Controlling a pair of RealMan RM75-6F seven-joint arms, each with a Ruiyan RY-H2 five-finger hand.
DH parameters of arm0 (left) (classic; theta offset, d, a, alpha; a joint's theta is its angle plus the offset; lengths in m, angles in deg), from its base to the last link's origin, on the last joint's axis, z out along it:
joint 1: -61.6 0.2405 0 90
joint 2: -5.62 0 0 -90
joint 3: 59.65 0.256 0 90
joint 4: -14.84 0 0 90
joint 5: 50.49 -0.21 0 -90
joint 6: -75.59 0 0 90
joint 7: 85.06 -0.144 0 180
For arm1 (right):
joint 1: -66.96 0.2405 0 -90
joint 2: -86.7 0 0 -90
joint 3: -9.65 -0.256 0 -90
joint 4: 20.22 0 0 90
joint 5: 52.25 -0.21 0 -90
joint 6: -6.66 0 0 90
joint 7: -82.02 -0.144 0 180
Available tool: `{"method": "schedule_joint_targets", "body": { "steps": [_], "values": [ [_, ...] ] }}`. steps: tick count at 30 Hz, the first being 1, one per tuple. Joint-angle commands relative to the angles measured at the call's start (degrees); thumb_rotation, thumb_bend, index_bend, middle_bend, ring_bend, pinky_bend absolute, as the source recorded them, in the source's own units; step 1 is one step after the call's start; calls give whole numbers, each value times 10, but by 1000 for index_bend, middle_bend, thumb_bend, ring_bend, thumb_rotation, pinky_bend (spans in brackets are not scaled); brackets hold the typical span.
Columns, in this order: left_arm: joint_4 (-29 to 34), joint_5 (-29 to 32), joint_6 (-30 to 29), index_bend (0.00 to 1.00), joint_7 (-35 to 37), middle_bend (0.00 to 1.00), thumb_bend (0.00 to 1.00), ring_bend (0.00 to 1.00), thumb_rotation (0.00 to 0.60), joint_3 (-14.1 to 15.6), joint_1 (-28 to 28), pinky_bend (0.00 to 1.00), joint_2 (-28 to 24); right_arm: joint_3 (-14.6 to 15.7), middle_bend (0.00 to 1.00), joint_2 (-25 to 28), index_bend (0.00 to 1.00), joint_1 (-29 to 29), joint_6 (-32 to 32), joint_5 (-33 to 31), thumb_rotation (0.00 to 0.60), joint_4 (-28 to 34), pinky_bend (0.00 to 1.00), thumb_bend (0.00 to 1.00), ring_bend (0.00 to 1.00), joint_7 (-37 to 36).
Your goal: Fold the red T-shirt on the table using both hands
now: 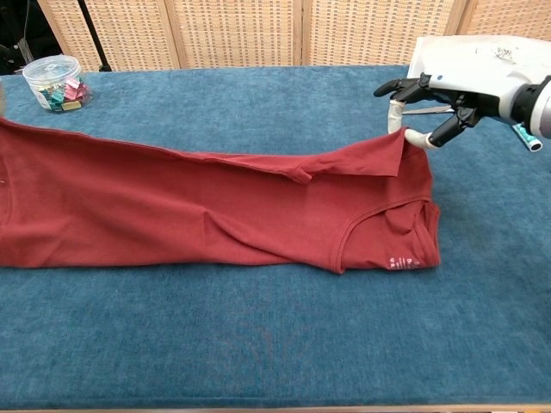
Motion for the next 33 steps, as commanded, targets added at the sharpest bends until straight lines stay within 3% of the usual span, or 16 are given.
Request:
{"method": "schedule_joint_targets", "body": {
  "steps": [1,7,9,10,11,13,14,15,17,20,26,33],
  "values": [
    [-43,56,39,794,-40,0,546,0,600,-12,-35,0,29,-10,65,-32,663,15,35,-23,600,-50,0,749,0,-8],
    [-113,118,69,794,-81,0,545,0,600,-15,-71,0,76,-25,65,-78,663,35,75,-39,600,-132,0,749,0,-23],
    [-125,130,77,723,-87,0,517,0,600,-13,-78,0,84,-26,61,-87,635,38,81,-40,600,-148,0,729,0,-23],
    [-127,138,88,570,-91,0,472,0,600,-10,-81,0,84,-26,46,-90,559,40,85,-40,600,-155,0,681,0,-22],
    [-126,147,101,343,-95,0,404,0,600,-7,-85,0,82,-25,33,-91,479,41,92,-41,600,-159,0,626,0,-21],
    [-123,164,126,58,-106,0,272,0,600,0,-94,0,74,-21,1,-89,165,44,108,-41,600,-161,0,324,0,-20],
    [-120,172,137,1,-109,0,203,0,600,4,-98,0,69,-19,0,-87,89,44,112,-39,600,-162,0,211,0,-16],
    [-118,175,141,0,-108,0,163,0,600,5,-100,0,66,-18,0,-86,19,44,114,-39,600,-162,0,78,0,-13],
    [-113,173,144,0,-93,0,60,0,600,3,-101,0,62,-19,0,-84,0,39,103,-38,600,-159,0,0,0,-4],
    [-109,141,126,0,-58,0,0,0,600,1,-93,0,56,-25,0,-81,0,25,58,-32,600,-148,0,0,0,12],
    [-85,94,98,0,-14,0,0,0,600,6,-75,0,33,-31,0,-56,0,6,17,-28,600,-103,0,0,0,32],
    [-57,3,73,0,53,0,0,0,600,35,-42,0,-10,-24,0,3,0,-28,-38,-15,600,-17,0,0,0,77]
  ]
}}
